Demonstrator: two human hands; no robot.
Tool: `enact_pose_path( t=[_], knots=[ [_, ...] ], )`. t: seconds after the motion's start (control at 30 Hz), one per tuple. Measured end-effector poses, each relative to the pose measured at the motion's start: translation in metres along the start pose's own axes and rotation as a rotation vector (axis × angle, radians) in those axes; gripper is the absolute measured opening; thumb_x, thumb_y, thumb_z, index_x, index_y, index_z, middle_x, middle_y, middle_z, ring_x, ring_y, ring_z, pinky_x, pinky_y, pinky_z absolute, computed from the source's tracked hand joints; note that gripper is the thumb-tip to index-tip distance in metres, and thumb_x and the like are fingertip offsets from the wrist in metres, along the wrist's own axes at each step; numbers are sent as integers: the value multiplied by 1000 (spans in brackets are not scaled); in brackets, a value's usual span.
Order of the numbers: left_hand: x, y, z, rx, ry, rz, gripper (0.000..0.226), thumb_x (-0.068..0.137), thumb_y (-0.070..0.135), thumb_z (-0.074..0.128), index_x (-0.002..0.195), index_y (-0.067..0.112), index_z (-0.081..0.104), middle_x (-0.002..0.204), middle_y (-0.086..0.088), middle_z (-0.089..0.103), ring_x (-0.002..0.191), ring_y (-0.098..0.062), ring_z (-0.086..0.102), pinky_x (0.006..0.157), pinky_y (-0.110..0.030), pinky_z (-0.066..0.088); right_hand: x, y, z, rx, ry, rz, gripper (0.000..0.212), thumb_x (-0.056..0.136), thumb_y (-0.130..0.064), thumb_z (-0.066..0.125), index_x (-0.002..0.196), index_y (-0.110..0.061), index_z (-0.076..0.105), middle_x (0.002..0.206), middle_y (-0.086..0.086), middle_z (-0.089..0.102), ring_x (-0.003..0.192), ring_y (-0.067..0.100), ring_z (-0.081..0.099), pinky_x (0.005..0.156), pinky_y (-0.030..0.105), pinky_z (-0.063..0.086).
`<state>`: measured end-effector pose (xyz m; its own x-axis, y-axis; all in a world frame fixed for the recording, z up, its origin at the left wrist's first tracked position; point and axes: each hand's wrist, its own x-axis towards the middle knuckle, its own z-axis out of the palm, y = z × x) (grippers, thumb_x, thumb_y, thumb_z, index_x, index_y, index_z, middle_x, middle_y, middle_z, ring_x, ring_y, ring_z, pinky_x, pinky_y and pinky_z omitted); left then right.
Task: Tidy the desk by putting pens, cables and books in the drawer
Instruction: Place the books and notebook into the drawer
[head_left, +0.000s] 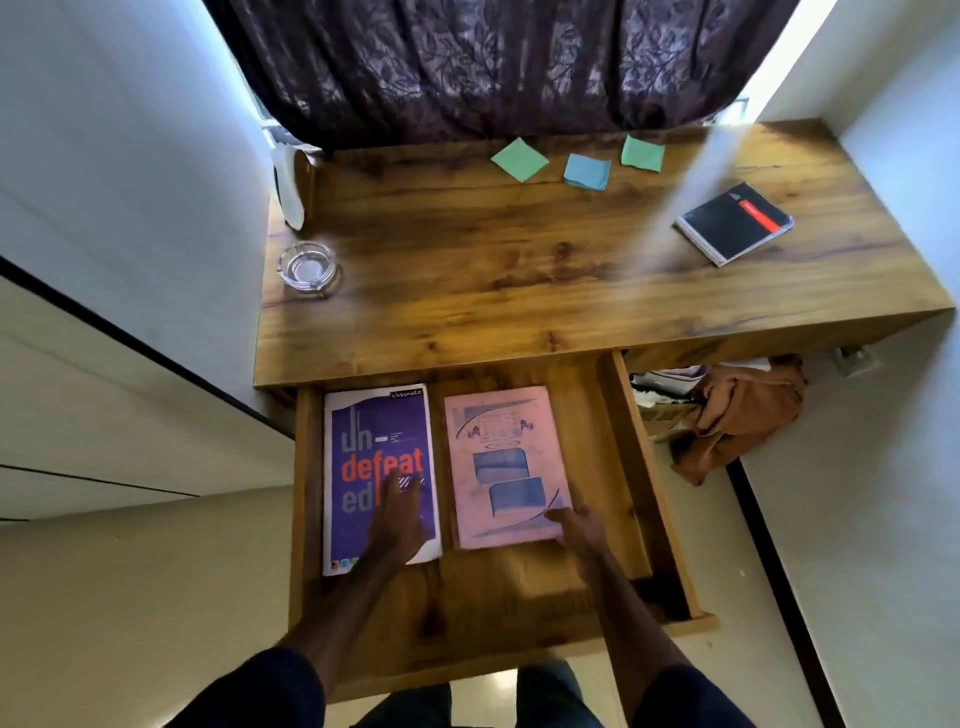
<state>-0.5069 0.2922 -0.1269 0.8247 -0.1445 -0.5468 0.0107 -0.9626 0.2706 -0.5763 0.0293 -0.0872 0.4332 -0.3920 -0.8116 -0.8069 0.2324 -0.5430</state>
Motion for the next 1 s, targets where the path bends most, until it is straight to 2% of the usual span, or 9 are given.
enact_pose_path(
  t=[0.17, 0.3, 0.47, 0.53, 0.63, 0.7, 0.8, 0.9, 1.0],
  knots=[
    [7, -21, 4, 266, -162, 66, 98, 95, 13, 66, 163, 25, -4, 169, -13, -14, 156, -40, -6, 116, -53, 38, 26, 1, 15, -67, -6, -79, 43, 82, -22, 76, 122, -15, 63, 117, 8, 70, 98, 23, 69, 61, 30, 59],
    [11, -27, 5, 316, -140, 102, 102, 92, 5, 67, 163, 28, -3, 169, -12, -12, 156, -39, -2, 114, -51, 40, 29, -7, 28, -80, 8, -75, 42, 85, -18, 74, 125, -13, 60, 117, 6, 66, 98, 22, 65, 64, 30, 57],
    [15, -24, -2, 244, -138, 97, 90, 95, 16, 68, 163, 23, 8, 168, -15, 1, 154, -37, 11, 116, -48, 38, 31, 7, 31, -44, 36, -112, 50, 81, -20, 79, 127, -15, 59, 123, 8, 66, 106, 27, 66, 79, 46, 63],
    [18, -20, -3, 195, -160, 100, 78, 99, 21, 62, 162, 20, 16, 167, -16, 8, 153, -37, 16, 117, -48, 35, 27, 9, 31, -116, 41, -146, 60, 81, -22, 79, 134, -16, 54, 130, 6, 62, 113, 28, 63, 86, 49, 60],
    [17, -15, -5, 231, -139, 71, 83, 97, 18, 64, 162, 19, 11, 166, -18, 6, 151, -38, 18, 113, -48, 40, 22, 8, 30, -311, 38, -245, 70, 77, -41, 78, 137, -22, 47, 137, 7, 54, 124, 31, 54, 95, 50, 54],
    [15, -14, -4, 261, -126, 72, 84, 97, 18, 64, 161, 17, 11, 165, -19, 6, 150, -38, 20, 112, -47, 42, 27, 9, 27, -477, 57, -183, 86, 74, -51, 77, 145, -22, 40, 146, 9, 41, 134, 37, 39, 105, 53, 43],
    [17, -15, 0, 314, -120, 122, 85, 97, 21, 66, 161, 16, 11, 165, -20, 5, 151, -40, 18, 112, -48, 41, 32, 10, 24, -567, 31, -120, 87, 81, -49, 78, 150, -22, 31, 156, 13, 25, 140, 40, 26, 113, 54, 34],
    [22, -19, 5, 294, -136, 194, 76, 100, 43, 55, 161, 19, 17, 165, -17, 12, 151, -37, 20, 115, -48, 36, 23, 4, 22, -438, -21, -50, 91, 86, -50, 72, 154, -19, 20, 159, 17, 10, 144, 42, 20, 115, 54, 31],
    [30, -25, 5, 304, -136, 246, 68, 103, 33, 54, 161, 20, 20, 165, -15, 16, 151, -35, 23, 117, -46, 34, 21, 6, 17, -572, -80, -74, 103, 82, -49, 75, 156, -18, 9, 158, 21, 4, 146, 45, 13, 119, 57, 25]
  ],
)
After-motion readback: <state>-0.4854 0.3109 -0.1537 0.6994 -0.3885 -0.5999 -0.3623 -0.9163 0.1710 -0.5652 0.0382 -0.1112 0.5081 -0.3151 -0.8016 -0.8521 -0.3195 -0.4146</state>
